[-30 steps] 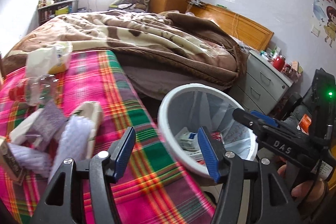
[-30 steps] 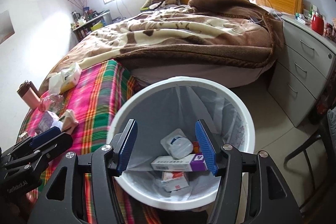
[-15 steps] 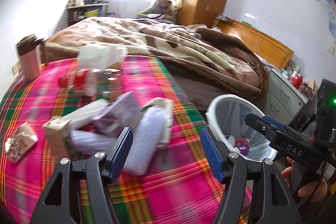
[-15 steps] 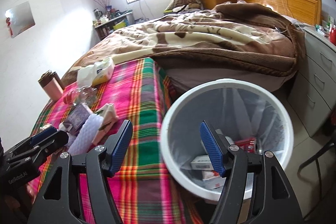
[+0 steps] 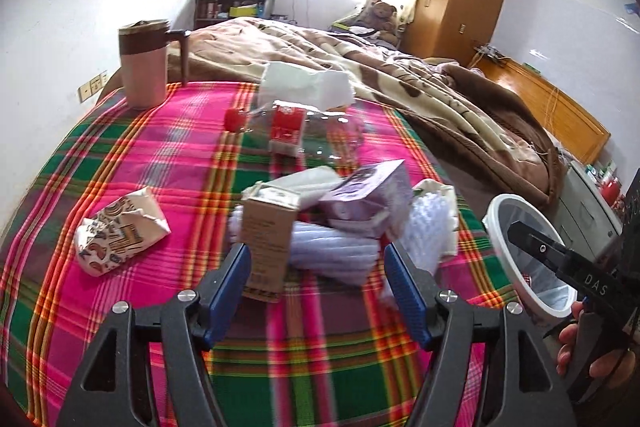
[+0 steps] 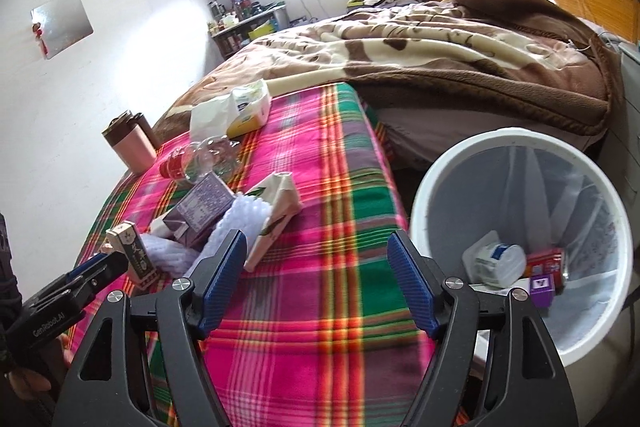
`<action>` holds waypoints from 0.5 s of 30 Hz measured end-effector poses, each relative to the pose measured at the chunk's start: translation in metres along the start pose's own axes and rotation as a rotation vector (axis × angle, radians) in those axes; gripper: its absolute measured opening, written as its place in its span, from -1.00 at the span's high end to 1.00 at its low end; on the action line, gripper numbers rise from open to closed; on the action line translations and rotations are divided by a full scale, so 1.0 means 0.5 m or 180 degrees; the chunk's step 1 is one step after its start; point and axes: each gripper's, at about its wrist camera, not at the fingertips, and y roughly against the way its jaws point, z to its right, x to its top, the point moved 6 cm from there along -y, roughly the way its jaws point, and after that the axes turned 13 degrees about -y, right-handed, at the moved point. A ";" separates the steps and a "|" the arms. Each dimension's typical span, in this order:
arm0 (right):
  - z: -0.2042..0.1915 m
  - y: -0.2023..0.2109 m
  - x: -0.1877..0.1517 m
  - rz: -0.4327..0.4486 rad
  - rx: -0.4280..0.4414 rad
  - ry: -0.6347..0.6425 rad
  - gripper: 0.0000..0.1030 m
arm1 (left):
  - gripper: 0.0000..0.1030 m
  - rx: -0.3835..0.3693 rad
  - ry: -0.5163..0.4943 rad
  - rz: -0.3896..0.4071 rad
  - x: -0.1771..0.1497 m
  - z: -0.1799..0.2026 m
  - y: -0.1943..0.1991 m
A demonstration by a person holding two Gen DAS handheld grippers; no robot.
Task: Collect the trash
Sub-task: 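Move both tools back over the remaining trash on the bed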
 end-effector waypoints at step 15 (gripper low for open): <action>-0.013 -0.099 0.015 -0.0279 -0.0078 -0.0250 -0.45 | -0.38 0.0059 0.0112 -0.0202 -0.024 -0.064 -0.054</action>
